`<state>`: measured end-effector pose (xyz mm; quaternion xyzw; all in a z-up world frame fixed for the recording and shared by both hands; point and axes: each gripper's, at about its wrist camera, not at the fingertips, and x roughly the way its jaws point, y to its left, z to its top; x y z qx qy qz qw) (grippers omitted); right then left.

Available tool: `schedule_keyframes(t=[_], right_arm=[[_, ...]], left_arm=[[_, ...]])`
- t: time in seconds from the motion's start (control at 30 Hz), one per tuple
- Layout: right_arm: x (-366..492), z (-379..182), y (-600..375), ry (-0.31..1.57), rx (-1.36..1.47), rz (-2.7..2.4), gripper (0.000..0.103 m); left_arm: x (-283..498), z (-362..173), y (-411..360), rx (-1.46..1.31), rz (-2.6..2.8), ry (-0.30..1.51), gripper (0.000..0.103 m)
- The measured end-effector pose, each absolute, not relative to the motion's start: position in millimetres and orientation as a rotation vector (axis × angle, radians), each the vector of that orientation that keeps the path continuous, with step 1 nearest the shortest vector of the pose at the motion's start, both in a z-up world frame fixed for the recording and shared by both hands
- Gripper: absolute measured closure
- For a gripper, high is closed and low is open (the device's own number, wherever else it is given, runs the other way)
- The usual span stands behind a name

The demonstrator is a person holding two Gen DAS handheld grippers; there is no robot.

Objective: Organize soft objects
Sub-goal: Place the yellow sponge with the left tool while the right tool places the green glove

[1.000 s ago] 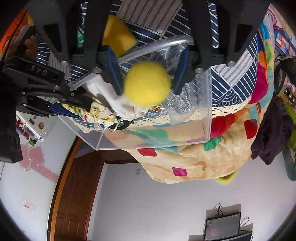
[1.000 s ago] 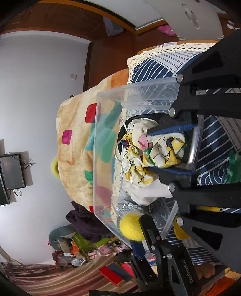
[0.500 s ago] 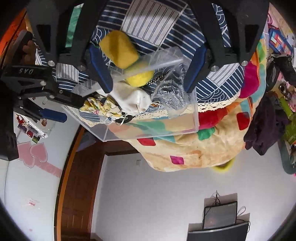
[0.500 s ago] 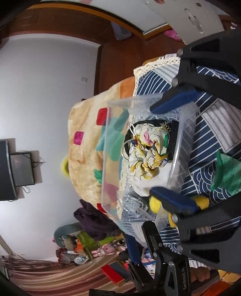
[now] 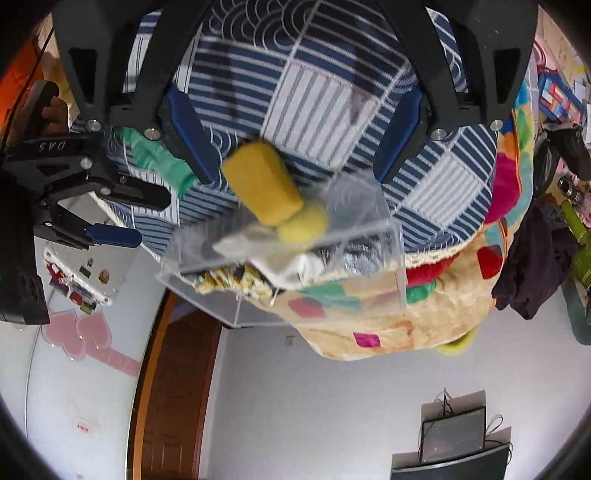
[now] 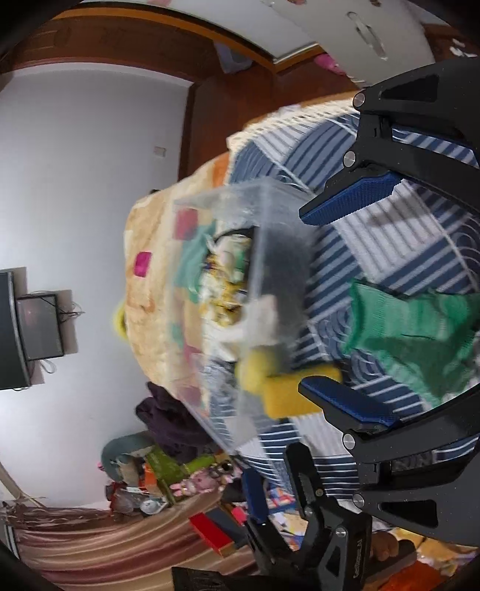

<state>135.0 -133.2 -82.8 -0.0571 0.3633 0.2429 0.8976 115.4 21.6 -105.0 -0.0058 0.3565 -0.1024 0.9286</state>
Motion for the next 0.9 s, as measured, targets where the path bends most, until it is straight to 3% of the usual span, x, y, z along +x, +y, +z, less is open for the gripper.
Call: schedule_keyframes(t=[0.3, 0.67, 0.77, 0.9], right_arm=[[121.6, -124.6, -121.4, 0.88, -0.154, 0.575, 0.022], [112.1, -133.2, -111.7, 0.845, -0.249, 0.589, 0.076], [116.5, -127.1, -115.2, 0.825, -0.225, 0.582, 0.084], [121.8, -116.2, -131.9, 0.79, -0.178, 0.54, 0.085]], left_arm=[[107.5, -122.5, 24.1, -0.086, -0.193, 0.77, 0.017], [123.6, -125.8, -0.1, -0.074, -0.229, 0.769, 0.017], [132.4, -124.6, -1.5, -0.1, -0.237, 0.77, 0.017], [145.8, -126.9, -2.6, -0.124, -0.23, 0.782, 0.017]])
